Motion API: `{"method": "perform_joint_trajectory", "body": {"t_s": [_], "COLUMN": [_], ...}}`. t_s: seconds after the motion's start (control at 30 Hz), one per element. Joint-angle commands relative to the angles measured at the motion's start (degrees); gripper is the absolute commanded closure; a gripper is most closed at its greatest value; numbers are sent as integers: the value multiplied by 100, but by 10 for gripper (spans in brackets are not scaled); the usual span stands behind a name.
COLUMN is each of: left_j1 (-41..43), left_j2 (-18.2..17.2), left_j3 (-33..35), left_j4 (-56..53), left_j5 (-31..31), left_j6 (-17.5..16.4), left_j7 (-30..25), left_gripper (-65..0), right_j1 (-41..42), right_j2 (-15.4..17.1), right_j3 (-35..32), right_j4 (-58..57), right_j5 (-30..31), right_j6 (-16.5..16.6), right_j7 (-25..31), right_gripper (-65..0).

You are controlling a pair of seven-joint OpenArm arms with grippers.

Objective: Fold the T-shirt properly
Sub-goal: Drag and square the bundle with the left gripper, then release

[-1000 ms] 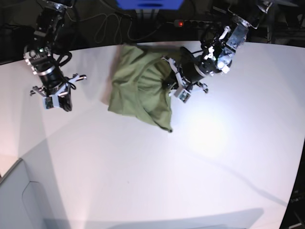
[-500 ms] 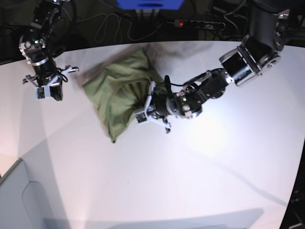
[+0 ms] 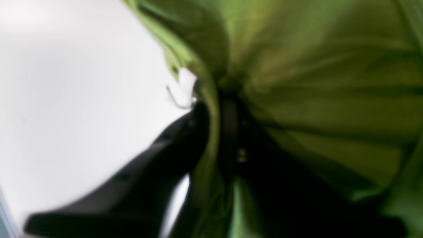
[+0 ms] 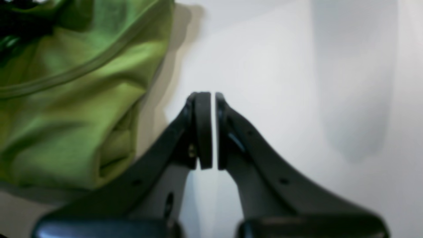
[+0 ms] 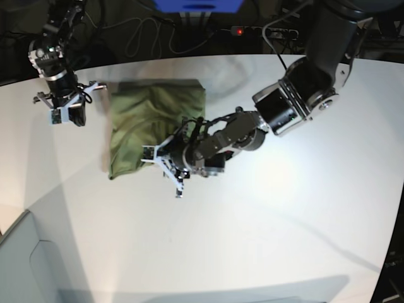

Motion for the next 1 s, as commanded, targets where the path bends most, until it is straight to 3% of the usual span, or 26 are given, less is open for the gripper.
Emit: {"method": "perform_joint_trajectory", "body": {"t_s": [0.0, 0.07, 0.17, 0.5, 0.7, 0.8, 0.97], "left_j1": [-49, -67, -67, 443, 821, 1243, 2412], "left_j2": [-87, -104, -175, -509, -667, -983, -1229], "left_j3": [17, -1, -142, -1874, -2893, -3597, -5425], "left_j4": [-47, -38, 190, 2309, 3434, 3962, 4366], "left_j5": [179, 179, 188, 197, 206, 197, 197], "left_j6": [-145, -145, -136, -136, -136, -136, -136], "left_j7": [338, 338, 364, 698, 1199, 1463, 1516], "left_gripper": [-248, -331, -378, -378, -378, -378, -378], "right_j1": [26, 43, 78, -177, -133, -45, 114], "right_j2": [47, 21, 12, -436, -472, -472, -463], "right_j3": [19, 10, -16, -623, -966, -1089, -1107], "right_j4": [103, 103, 103, 903, 912, 639, -187], "right_j5": [106, 106, 106, 106, 88, 88, 88], "right_j6": [-5, -5, -5, -5, -5, -5, 4], "right_j7": [169, 169, 169, 187, 178, 213, 231], "right_gripper": [-1, -1, -1, -1, 0, 0, 0]}}
